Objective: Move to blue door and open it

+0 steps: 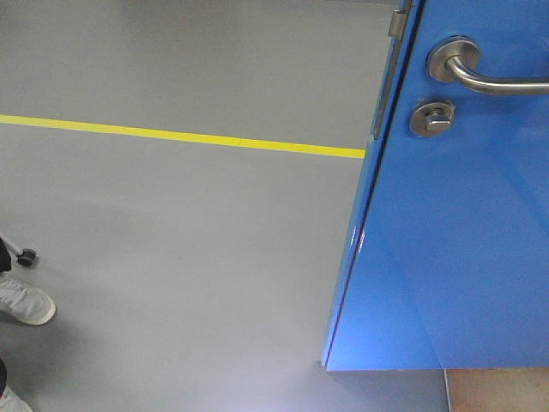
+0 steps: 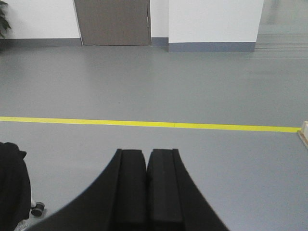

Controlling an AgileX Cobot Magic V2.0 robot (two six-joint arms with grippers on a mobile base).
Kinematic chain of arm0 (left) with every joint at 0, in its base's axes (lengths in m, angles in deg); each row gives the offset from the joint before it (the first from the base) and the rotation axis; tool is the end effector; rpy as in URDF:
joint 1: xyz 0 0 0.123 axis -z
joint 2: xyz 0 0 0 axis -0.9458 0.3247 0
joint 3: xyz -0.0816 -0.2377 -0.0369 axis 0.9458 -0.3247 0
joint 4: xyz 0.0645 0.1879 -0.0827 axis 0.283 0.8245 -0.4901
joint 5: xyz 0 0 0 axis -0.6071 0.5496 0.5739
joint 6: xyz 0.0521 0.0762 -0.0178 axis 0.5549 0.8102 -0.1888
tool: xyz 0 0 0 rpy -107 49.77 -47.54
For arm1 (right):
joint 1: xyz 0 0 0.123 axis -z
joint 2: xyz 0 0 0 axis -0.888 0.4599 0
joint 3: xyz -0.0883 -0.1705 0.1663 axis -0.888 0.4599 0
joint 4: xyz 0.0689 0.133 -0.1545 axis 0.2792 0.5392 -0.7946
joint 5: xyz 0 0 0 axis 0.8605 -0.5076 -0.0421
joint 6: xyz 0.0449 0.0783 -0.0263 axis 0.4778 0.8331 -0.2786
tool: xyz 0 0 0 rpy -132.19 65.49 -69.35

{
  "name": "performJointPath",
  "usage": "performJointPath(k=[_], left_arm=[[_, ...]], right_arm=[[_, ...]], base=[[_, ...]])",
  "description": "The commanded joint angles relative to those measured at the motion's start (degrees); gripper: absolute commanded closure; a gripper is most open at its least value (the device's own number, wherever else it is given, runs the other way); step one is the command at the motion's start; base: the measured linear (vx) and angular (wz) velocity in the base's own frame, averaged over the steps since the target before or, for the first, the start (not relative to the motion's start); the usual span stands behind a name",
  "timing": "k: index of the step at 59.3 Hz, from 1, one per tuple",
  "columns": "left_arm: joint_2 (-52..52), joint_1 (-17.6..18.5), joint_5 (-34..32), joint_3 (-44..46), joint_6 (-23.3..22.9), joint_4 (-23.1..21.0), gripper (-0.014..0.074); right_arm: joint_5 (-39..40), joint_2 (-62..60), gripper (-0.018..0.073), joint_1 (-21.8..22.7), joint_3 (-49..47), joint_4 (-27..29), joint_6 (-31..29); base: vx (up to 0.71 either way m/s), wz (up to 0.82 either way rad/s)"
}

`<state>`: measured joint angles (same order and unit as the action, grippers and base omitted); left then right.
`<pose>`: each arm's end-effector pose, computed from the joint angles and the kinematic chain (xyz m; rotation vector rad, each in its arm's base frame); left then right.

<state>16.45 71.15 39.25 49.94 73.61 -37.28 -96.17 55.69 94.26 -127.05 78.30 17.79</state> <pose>0.0519 0.0017 0.1804 0.0287 1.7739 0.0484 0.2736 -0.0741 0.4728 0.5611 1.5711 1.2846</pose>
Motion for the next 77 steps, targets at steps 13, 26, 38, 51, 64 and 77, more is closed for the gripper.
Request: performJointPath(k=[13, 26, 38, 51, 64, 77], left_arm=[[-0.7, 0.4, -4.8, 1.5, -0.4, -0.1, 0.0524], [-0.7, 0.4, -4.8, 1.5, -0.4, -0.1, 0.0524], [-0.7, 0.4, -4.8, 1.5, -0.4, -0.1, 0.0524], [-0.7, 0.4, -4.8, 1.5, -0.4, -0.1, 0.0524], [-0.7, 0.4, -4.9, 1.5, -0.4, -0.1, 0.0524], [-0.7, 0.4, -4.9, 1.5, -0.4, -0.1, 0.0524]], right_arm=[[2.2, -1.5, 0.0547, -0.1, -1.4, 2.9, -0.8], [2.2, -1.5, 0.0547, -0.1, -1.4, 2.9, -0.8], [2.2, -1.5, 0.0547, -0.1, -1.4, 2.9, -0.8], [2.2, -1.5, 0.0547, -0.1, -1.4, 2.9, -0.8], [2.2, -1.5, 0.0547, -0.1, -1.4, 2.9, -0.8], [2.2, -1.5, 0.0547, -0.1, -1.4, 2.9, -0.8]], base=[[0.27, -0.03], [0.28, -0.09], [0.25, -0.11], [0.15, -0.15], [0.02, -0.06], [-0.02, 0.06]])
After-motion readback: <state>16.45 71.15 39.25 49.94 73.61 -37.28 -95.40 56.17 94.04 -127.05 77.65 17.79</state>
